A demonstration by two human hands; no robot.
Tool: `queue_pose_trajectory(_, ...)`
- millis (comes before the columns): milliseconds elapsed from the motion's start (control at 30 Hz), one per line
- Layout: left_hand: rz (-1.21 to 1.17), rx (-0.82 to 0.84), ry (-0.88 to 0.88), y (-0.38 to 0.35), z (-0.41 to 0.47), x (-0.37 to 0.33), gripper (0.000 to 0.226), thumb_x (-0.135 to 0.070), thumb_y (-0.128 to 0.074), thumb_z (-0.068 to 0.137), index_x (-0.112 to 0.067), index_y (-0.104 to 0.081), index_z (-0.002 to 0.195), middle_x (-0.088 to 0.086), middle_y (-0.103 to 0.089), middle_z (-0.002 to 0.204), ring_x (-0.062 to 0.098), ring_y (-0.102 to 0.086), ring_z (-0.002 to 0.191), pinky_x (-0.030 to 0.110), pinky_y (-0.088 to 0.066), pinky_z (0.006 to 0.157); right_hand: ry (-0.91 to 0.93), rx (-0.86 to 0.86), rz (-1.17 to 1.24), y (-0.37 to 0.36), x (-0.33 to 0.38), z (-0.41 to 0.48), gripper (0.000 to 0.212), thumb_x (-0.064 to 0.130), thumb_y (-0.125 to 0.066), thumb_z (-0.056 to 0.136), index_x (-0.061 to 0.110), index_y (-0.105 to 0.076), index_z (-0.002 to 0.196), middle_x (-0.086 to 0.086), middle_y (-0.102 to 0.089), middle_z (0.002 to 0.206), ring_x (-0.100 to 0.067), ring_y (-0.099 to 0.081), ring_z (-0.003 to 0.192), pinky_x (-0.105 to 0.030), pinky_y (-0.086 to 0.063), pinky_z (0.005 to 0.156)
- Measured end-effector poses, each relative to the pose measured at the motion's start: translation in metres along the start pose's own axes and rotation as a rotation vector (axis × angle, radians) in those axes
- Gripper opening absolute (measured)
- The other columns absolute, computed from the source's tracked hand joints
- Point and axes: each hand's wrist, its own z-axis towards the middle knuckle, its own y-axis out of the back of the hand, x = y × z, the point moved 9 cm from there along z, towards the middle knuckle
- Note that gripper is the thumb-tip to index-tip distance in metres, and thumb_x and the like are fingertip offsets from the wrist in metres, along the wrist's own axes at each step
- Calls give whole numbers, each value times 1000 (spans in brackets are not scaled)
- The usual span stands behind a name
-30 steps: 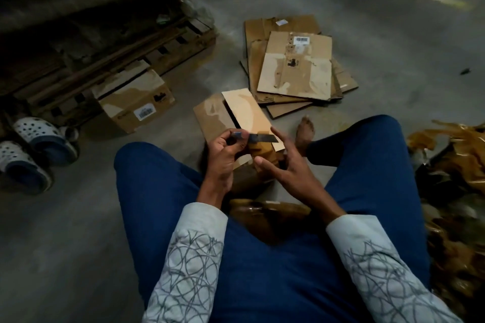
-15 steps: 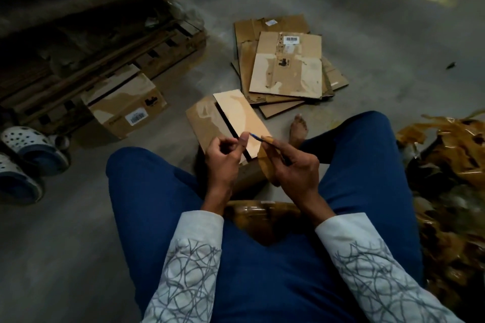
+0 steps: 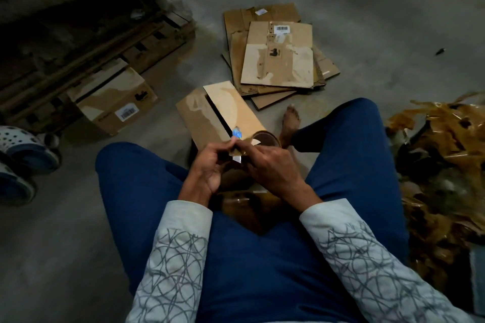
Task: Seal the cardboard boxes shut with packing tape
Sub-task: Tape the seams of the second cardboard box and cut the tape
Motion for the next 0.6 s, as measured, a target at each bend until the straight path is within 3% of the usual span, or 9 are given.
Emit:
queue_pose_trajectory(67, -27, -22, -34, 6, 3, -4, 9, -10, -65, 91, -9, -73, 87, 0, -73, 78, 12, -67, 80, 30, -54, 76, -32, 49, 78, -7, 1, 0, 60, 25, -69, 86, 12, -52, 143, -8, -70, 80, -26, -63, 58, -32, -49, 45)
queue_pose_trajectory(267, 1, -83, -120, 22, 6, -13, 16, -10, -66, 92, 0, -71, 103, 5, -71, 86, 16, -68, 81, 26, -58, 67, -242, 211, 299, -15, -3, -6, 96, 43, -73, 88, 18, -13, 159, -8, -71, 94, -23, -67, 71, -29, -49, 61)
queue_pose_trajectory(367, 211, -178, -237, 34, 8, -23, 16, -16, -63, 96, -7, -70, 108, 5, -73, 98, 20, -68, 94, 28, -56, 72, -256, 108, 264, -4, -12, 0, 85, 56, -66, 84, 18, -28, 151, -5, -67, 95, -22, -63, 79, -31, -49, 70)
queue_pose_trajectory(433, 468, -277, -402, 38, 6, -41, 10, -20, -60, 99, -20, -67, 105, -1, -71, 106, 17, -67, 102, 32, -56, 82, -290, 87, 199, -1, -28, 1, 78, 57, -65, 83, 21, -37, 147, -8, -59, 110, -22, -57, 93, -39, -52, 78)
queue_pose_trajectory(500, 751, -337, -575, 32, -3, -59, 8, -21, -60, 99, -26, -65, 102, -7, -69, 105, 14, -65, 102, 31, -52, 84, -383, 193, 145, -10, -50, -4, 80, 54, -74, 80, 28, -40, 147, -11, -47, 127, -26, -47, 112, -45, -49, 93)
queue_pose_trajectory(600, 909, -336, -676, 24, -11, -69, 8, -19, -62, 98, -20, -69, 102, -8, -67, 100, 13, -64, 99, 23, -46, 79, -491, 390, 245, -30, -61, -15, 87, 59, -80, 73, 35, -42, 147, -9, -36, 144, -29, -32, 132, -47, -39, 108)
